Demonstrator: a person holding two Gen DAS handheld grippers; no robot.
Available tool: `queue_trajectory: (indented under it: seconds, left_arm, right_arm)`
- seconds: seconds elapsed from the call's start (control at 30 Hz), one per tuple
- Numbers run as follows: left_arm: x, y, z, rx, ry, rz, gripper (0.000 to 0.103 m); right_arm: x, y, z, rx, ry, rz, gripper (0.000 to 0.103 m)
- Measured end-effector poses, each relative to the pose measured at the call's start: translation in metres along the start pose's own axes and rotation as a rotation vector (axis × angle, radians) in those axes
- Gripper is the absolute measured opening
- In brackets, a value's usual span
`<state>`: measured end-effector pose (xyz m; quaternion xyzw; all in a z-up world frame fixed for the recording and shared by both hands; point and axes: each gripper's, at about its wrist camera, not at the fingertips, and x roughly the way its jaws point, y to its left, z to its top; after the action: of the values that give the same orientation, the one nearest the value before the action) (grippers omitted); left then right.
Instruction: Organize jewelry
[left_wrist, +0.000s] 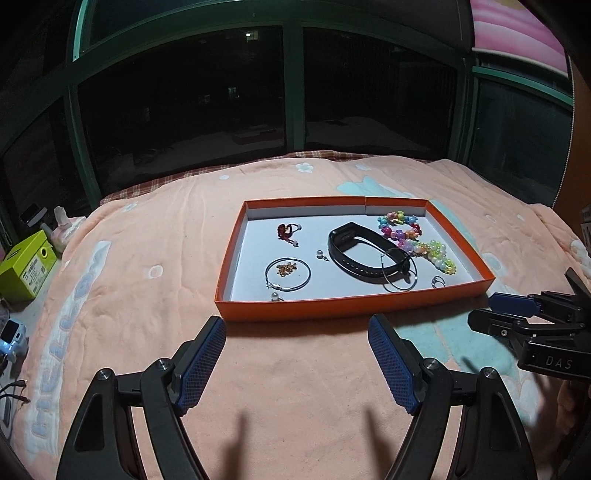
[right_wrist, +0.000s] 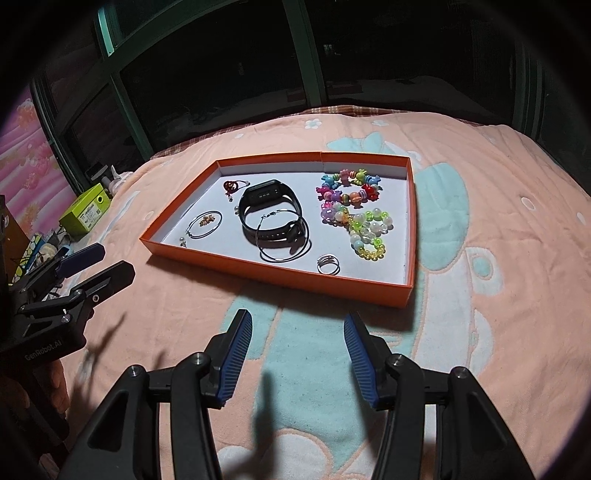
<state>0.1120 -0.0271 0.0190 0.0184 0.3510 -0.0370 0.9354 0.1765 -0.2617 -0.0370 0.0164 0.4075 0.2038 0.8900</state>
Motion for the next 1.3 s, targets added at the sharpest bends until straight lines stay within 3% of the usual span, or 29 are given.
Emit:
queue_trajectory:
  seconds: [0.2,0.3,0.43,0.5,0.73,0.8,1.3]
  left_arm:
    - [0.009,0.007,-0.006,-0.086,-0.005,-0.017,0.085]
    - [0.014,0.006,-0.010,-0.076,0.000,0.007,0.092]
    - [0.015,0.001,-0.015,-0.043,-0.030,0.061,0.093]
    - [0.017,0.001,-0.015,-0.039,-0.029,0.051,0.102]
    - [0.014,-0.001,-0.018,-0.043,-0.045,0.085,0.103]
    - [0.012,0.001,-0.018,-0.048,-0.049,0.095,0.103]
    - [0.006,0.012,-0.022,-0.110,-0.058,0.142,0.103]
  right_arm:
    - [-0.001,-0.006,-0.001,0.001,-0.043,-0.034,0.057]
    - [-0.002,-0.006,-0.001,-0.017,-0.067,-0.056,0.057]
    - [-0.001,-0.007,-0.002,-0.036,-0.086,-0.086,0.058]
    - [-0.001,-0.009,-0.004,-0.034,-0.092,-0.100,0.066]
    - [-0.003,-0.010,-0.008,-0.032,-0.116,-0.108,0.074]
    - [-0.004,-0.009,-0.008,-0.035,-0.124,-0.114,0.085]
    - [-0.009,-0.006,-0.010,-0.040,-0.153,-0.135,0.090]
